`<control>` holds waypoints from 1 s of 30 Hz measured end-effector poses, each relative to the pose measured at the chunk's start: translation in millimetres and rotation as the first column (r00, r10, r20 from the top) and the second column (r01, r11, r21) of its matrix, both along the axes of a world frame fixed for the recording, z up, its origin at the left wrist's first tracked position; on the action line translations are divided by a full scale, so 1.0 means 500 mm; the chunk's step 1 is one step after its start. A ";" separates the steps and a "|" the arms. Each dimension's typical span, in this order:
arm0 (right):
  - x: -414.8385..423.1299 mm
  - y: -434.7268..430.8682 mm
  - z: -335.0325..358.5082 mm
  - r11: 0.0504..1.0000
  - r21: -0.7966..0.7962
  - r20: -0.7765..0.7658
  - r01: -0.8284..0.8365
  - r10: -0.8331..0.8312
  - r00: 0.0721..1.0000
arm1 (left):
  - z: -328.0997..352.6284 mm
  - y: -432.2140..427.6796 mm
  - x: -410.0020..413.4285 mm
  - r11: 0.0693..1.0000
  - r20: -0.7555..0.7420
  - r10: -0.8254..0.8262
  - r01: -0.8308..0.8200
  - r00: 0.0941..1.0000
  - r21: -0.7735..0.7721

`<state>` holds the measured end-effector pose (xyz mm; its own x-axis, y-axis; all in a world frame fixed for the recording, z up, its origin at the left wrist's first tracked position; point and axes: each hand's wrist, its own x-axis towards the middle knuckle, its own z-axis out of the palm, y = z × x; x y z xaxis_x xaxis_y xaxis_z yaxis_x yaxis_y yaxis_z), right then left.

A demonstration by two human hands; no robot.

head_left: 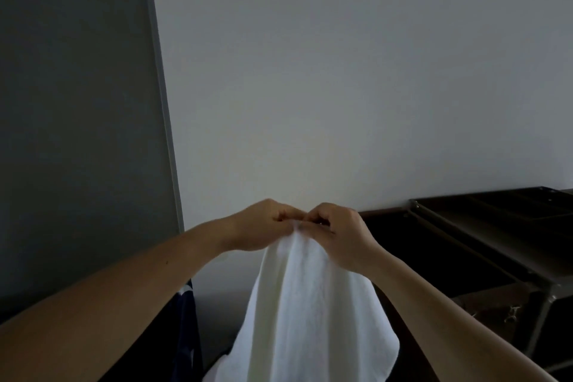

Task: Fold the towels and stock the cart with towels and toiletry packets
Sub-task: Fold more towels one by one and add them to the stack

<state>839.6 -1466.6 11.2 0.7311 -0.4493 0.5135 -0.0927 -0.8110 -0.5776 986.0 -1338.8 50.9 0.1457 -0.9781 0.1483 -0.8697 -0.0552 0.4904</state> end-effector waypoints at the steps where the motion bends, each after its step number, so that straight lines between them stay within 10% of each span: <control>1: 0.002 0.002 -0.004 1.000 0.028 0.003 -0.007 0.007 1.000 | -0.004 0.005 0.004 0.998 0.019 -0.034 0.033 0.999 0.048; 10: -0.013 -0.003 -0.030 0.972 0.230 0.015 -0.036 0.034 0.999 | -0.015 0.026 0.031 0.989 0.158 0.055 -0.032 0.986 -0.145; 15: -0.064 -0.061 -0.059 0.971 0.225 -0.112 0.076 -0.052 0.992 | 0.026 0.023 0.098 0.876 0.211 0.399 -0.302 0.893 -0.377; 30: -0.181 -0.134 -0.136 0.976 0.167 -0.408 0.137 -0.058 0.911 | -0.033 0.024 0.199 0.728 0.082 0.656 -0.599 0.751 -0.333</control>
